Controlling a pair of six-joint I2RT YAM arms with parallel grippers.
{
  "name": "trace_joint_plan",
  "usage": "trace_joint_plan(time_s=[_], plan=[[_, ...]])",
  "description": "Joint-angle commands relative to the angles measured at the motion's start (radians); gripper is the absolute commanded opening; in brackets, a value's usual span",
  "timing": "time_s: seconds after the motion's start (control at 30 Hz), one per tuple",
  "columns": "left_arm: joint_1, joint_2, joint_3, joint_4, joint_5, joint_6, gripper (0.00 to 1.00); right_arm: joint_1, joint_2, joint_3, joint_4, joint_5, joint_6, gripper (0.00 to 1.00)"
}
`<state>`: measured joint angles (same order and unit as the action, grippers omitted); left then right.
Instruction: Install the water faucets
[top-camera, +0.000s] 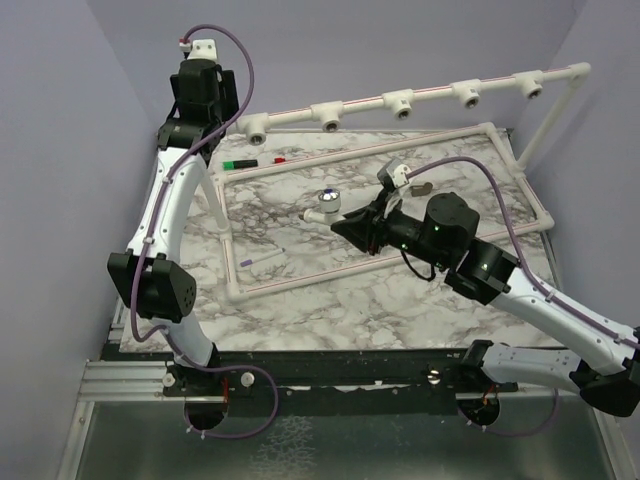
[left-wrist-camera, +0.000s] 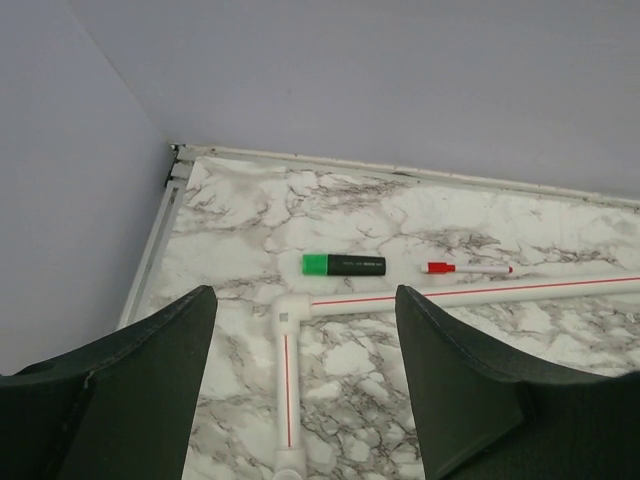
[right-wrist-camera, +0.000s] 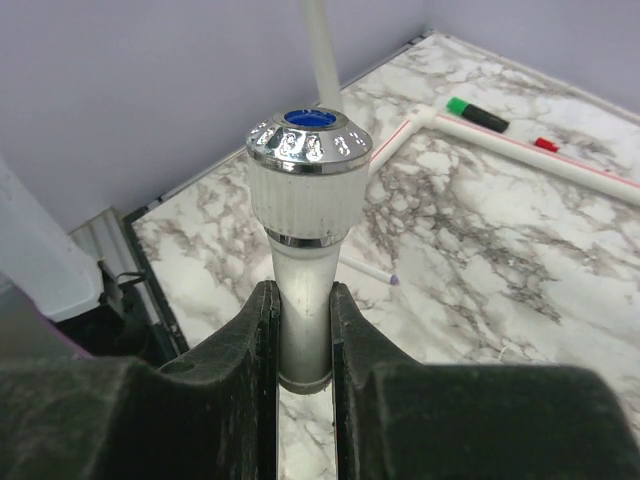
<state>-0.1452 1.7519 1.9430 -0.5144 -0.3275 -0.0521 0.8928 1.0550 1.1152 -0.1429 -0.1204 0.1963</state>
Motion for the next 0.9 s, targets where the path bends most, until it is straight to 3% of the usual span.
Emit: trace_joint_plan(time_s=[0.0,0.23,0.67,0.87], plan=[[0.003,-0.076,-0.081,-0.155,0.004,-0.065,0.73,0.057,0.002,-0.012,0.131,0.274,-0.094,0.01],[0.000,-0.155,-0.149,-0.189,0.080,-0.115,0.71,0.126,0.024,-0.072,0.331,0.411,-0.167,0.00],[-0.072,-0.328,-0.332,-0.205,0.221,-0.185,0.68,0.325,0.039,-0.141,0.449,0.631,-0.248,0.01],[-0.093,-0.390,-0.384,-0.217,0.213,-0.189,0.68,0.469,0.062,-0.123,0.476,0.767,-0.336,0.01]])
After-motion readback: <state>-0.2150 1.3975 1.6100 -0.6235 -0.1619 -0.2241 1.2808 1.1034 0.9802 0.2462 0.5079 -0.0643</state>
